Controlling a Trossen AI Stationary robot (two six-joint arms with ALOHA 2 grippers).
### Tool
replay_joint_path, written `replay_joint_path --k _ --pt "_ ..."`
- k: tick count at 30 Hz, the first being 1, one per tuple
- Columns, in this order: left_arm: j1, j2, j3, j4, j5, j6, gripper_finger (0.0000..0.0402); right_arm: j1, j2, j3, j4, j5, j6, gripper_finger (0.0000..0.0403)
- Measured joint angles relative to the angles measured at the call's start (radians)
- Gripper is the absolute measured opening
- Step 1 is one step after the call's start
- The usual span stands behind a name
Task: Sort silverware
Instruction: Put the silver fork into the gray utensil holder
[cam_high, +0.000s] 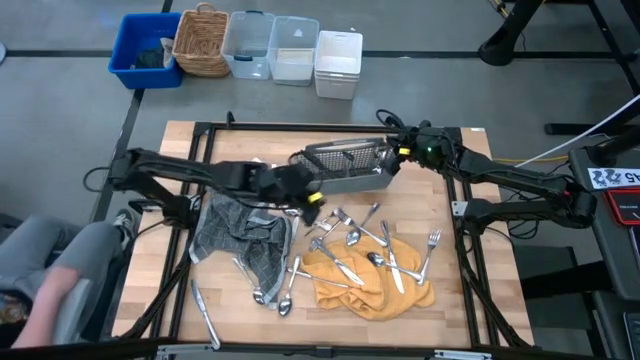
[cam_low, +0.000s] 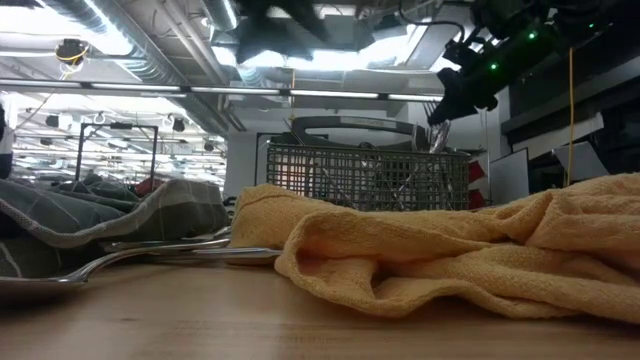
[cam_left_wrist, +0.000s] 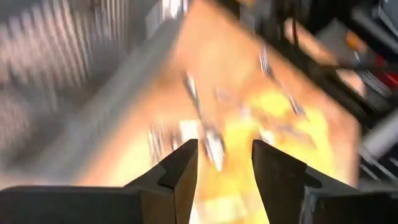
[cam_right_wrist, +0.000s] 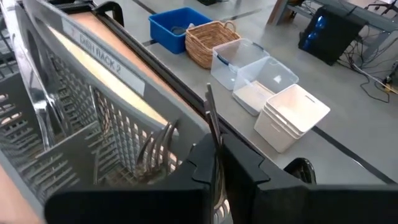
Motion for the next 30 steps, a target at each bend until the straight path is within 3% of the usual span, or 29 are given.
replay_joint_path --k 6,13,24,30 --pt "-0.109 -0.121 0.0 -0.351 0.269 -0.44 0.0141 0.0 0.0 0.0 -0.015 -0.008 0.0 0.0039" --pt "-0.312 -0.15 0.0 -0.608 0.345 -0.815 0.0141 0.0 0.0 0.0 -0.013 -0.008 0.0 0.0087" --pt "-0.617 -0.132 -0.077 -0.593 0.349 -1.506 0.0141 0.0 0.0 0.0 -0.014 -0.008 0.0 0.01" --pt "-0.731 -0.13 -0.137 -0.499 0.349 -1.661 0.0141 0.0 -0.017 0.018 -0.114 -0.008 0.057 0.0101"
